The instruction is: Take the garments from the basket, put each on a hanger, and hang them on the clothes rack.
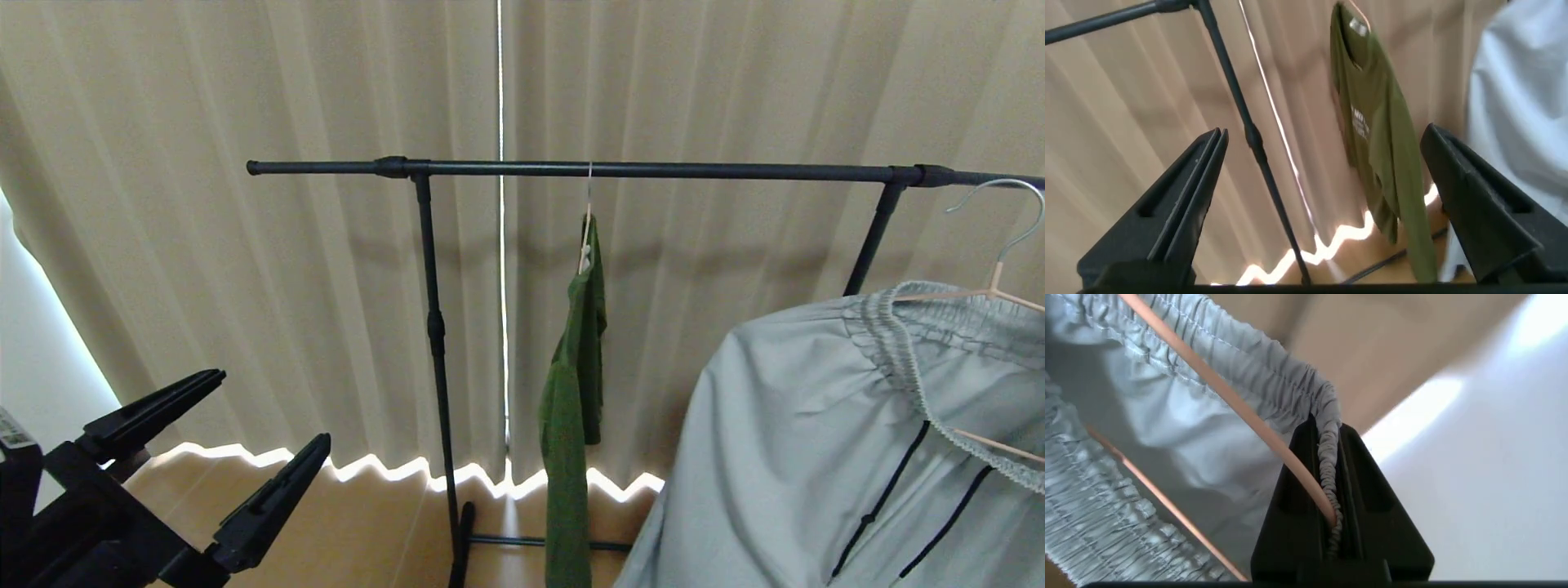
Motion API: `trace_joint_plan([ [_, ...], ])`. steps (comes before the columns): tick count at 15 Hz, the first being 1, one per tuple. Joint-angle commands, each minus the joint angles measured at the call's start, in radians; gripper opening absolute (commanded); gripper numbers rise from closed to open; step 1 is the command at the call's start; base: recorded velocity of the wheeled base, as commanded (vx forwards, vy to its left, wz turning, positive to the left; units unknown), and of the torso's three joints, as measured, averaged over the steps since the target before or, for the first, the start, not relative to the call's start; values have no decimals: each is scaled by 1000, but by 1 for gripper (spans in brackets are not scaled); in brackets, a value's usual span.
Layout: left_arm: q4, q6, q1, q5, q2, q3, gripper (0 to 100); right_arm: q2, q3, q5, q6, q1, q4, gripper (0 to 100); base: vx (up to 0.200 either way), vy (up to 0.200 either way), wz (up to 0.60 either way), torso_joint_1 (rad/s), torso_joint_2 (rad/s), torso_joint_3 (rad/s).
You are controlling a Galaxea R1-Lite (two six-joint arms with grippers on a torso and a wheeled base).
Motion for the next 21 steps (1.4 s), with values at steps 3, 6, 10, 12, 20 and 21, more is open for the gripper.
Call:
trace_joint_plan([
  [3, 0, -13, 0, -2, -51, 0, 100, -14, 6, -12, 1, -16, -6, 0, 0, 0, 0, 0, 0, 0],
  [6, 0, -13, -1, -5, -54, 0, 100, -14, 7, -6, 2, -16, -9, 0, 0, 0, 0, 0, 0, 0],
  [10, 1, -13, -1, -5, -48, 0, 100, -36, 33, 1, 4, -16, -12, 0, 100, 0, 0, -1, 2, 1],
  [12, 1, -13, -1, -5, -51, 0, 100, -34, 33, 1, 4, -16, -17, 0, 200, 0, 0, -7, 0, 10],
  [20, 1, -11, 0, -5, -55, 0, 100, -34, 32, -1, 4, -16, -17, 0, 200, 0, 0, 4, 1, 3],
  [21, 0, -11, -1, -5, -55, 0, 100, -34, 30, 1, 4, -16, -17, 0, 200, 0, 0, 7, -7, 7],
])
